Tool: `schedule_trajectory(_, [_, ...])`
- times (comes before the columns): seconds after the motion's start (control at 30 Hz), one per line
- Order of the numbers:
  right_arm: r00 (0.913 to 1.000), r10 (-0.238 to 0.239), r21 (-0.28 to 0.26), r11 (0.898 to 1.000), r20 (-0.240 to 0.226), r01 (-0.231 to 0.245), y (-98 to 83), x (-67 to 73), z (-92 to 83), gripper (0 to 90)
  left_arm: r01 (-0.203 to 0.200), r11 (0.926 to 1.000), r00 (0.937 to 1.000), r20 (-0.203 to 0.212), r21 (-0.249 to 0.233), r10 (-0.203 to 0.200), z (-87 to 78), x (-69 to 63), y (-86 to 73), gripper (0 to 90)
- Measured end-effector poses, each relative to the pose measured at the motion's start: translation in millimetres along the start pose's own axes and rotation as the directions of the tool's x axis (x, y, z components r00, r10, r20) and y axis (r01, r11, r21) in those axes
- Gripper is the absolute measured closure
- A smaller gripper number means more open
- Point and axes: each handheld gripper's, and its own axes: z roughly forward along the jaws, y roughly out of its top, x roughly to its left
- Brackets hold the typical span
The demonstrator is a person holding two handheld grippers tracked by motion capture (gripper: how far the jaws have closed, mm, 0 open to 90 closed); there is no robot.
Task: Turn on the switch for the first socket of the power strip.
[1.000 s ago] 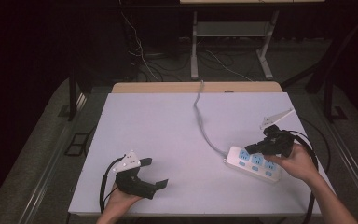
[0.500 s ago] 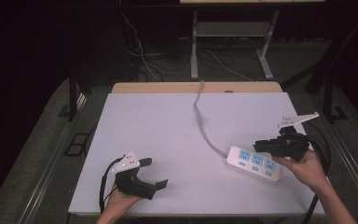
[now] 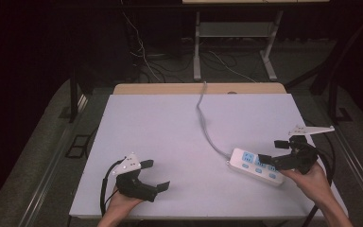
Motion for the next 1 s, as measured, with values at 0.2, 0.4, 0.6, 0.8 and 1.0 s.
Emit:
schedule_trajectory(0.2, [0.9999, -0.003, -0.043, 0.999, -0.016, 0.002, -14.6, 7.7, -2.4, 0.3, -0.002, 1.0, 1.0, -0.001, -0.001, 0.002, -0.9, 1.0, 0.1, 0.0])
schedule_trajectory(0.4, [0.9996, 0.002, -0.045, 0.999, -0.029, -0.003, -25.1, 11.4, 1.3, 0.4, -0.005, 1.0, 1.0, 0.0, 0.002, 0.005, -0.8, 1.0, 0.2, 0.0])
schedule_trajectory(0.6, [0.9994, 0.0, -0.039, 0.999, -0.036, -0.002, -35.5, 14.7, 6.3, 0.4, -0.003, 1.0, 1.0, -0.001, 0.001, 0.003, -0.7, 1.1, 0.1, 0.0])
schedule_trajectory(0.8, [0.9991, -0.017, -0.043, 0.999, -0.04, 0.015, -45.7, 17.9, 12.0, 0.4, -0.002, 1.0, 1.0, -0.002, 0.001, 0.002, -1.1, 1.0, 0.0, 0.0])
schedule_trajectory(1.0, [0.999, -0.031, -0.058, 0.998, -0.031, 0.03, -56.3, 19.4, 16.1, 0.4, -0.004, 1.0, 1.0, 0.0, 0.004, 0.004, -1.0, 1.1, -0.1, 0.0])
